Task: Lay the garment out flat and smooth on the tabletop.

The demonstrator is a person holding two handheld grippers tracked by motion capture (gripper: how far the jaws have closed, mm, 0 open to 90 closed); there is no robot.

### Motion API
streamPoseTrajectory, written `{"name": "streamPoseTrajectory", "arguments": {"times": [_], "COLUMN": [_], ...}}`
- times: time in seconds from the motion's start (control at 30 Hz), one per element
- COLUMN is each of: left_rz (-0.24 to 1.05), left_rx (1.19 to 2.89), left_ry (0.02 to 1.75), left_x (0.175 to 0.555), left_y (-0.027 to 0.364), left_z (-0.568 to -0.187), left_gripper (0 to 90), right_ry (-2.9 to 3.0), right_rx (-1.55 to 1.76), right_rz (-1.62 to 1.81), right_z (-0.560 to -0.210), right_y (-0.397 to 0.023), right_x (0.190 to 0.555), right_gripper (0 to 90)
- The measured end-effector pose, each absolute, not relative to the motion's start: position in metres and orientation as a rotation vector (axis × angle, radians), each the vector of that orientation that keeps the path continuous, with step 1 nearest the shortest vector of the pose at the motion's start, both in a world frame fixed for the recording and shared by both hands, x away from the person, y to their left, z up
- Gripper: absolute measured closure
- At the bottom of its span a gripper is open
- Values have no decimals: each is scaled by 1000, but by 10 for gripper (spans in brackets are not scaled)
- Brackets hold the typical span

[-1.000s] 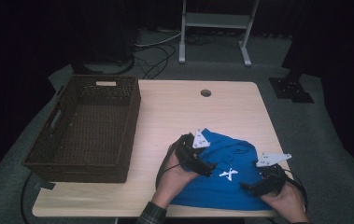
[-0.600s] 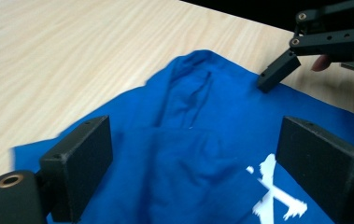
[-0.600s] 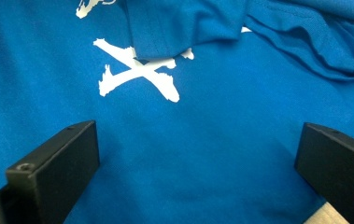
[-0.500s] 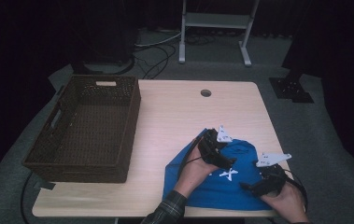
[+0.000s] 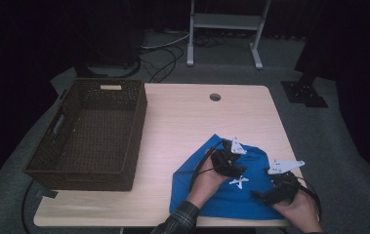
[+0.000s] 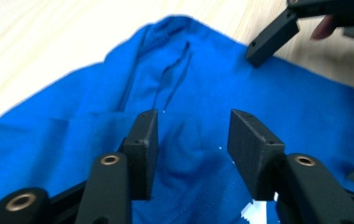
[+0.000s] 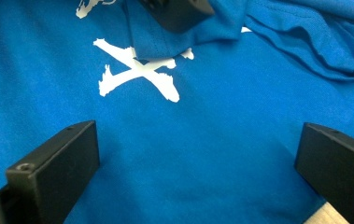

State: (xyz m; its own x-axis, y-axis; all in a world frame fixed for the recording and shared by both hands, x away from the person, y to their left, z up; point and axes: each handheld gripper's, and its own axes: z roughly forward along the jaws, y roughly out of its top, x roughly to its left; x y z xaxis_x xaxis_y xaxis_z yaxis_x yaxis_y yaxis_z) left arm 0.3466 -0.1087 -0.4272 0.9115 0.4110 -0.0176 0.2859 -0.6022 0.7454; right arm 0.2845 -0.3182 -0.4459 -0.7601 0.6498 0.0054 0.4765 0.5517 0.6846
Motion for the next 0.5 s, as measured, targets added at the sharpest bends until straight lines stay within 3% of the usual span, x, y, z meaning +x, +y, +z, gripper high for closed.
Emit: {"name": "streamPoseTrajectory", "arguments": {"times": [0.1,0.23,0.5], "left_rz": [195,171,229], "left_rx": [2281,2279,2224], "left_ry": [488,502,545], "left_x": [347,349,352], "left_y": [-112,-111,-93], "left_z": [-433,-434,-418], "left_gripper": [606,847,879], "right_ry": [2542,2542,2543], "right_rx": [945,945,941], "right_rz": [1008,1008,1008], "right_z": [-446,-446,-446], "right_y": [-318,-318,-318], "right_x": [284,284,285], "right_gripper": [0,0,0]}}
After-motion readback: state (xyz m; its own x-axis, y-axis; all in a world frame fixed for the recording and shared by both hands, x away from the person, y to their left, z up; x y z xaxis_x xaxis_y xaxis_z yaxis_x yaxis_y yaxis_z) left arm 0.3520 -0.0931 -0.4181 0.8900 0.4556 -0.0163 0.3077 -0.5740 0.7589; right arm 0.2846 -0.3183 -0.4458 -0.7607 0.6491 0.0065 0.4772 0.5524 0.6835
